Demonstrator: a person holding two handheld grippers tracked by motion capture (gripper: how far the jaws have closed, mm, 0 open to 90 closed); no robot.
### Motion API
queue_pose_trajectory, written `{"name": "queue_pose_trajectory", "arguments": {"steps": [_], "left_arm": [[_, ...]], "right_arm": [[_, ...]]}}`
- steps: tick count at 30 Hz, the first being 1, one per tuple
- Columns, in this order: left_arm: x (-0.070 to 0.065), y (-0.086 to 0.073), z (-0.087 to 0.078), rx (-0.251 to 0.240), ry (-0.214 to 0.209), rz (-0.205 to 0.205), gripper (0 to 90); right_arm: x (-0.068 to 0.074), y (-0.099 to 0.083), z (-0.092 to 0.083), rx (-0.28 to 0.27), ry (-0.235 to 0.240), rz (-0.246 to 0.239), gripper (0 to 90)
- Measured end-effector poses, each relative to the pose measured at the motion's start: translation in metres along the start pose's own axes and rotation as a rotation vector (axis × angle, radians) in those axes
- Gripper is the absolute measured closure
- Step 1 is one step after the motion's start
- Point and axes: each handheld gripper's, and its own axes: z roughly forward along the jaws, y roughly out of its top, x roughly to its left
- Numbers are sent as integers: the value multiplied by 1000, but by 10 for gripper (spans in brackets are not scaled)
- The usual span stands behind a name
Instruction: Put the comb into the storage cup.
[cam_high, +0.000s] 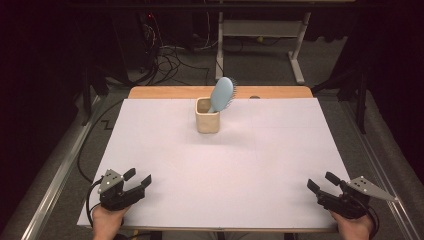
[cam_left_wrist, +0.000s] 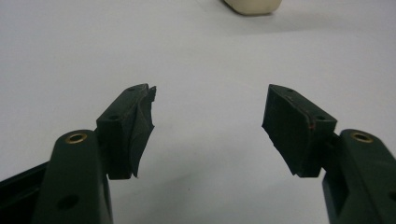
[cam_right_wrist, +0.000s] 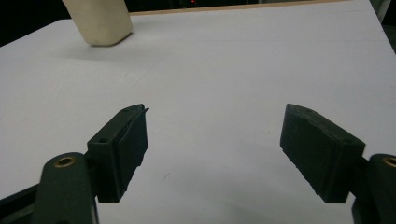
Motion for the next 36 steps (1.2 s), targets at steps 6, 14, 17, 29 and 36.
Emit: {"name": "queue_pose_trajectory", "arguments": {"steps": [6, 14, 17, 29, 36], "left_arm": [[0, 0, -1, -4, -1, -2, 336], [-1, 0, -1, -4, -3, -1, 336], [-1, 0, -1, -3, -3, -2, 336], [-1, 0, 1, 10, -8, 3, 336], [-1, 0, 1, 14, -7, 3, 335]], "right_arm": [[-1, -3, -2, -5, -1, 4, 238], [2, -7, -3, 5, -1, -9, 238], [2, -8, -3, 4, 1, -9, 238], [6, -9, -2, 9, 9, -27, 235], [6, -9, -2, 8, 14, -26, 233]]}}
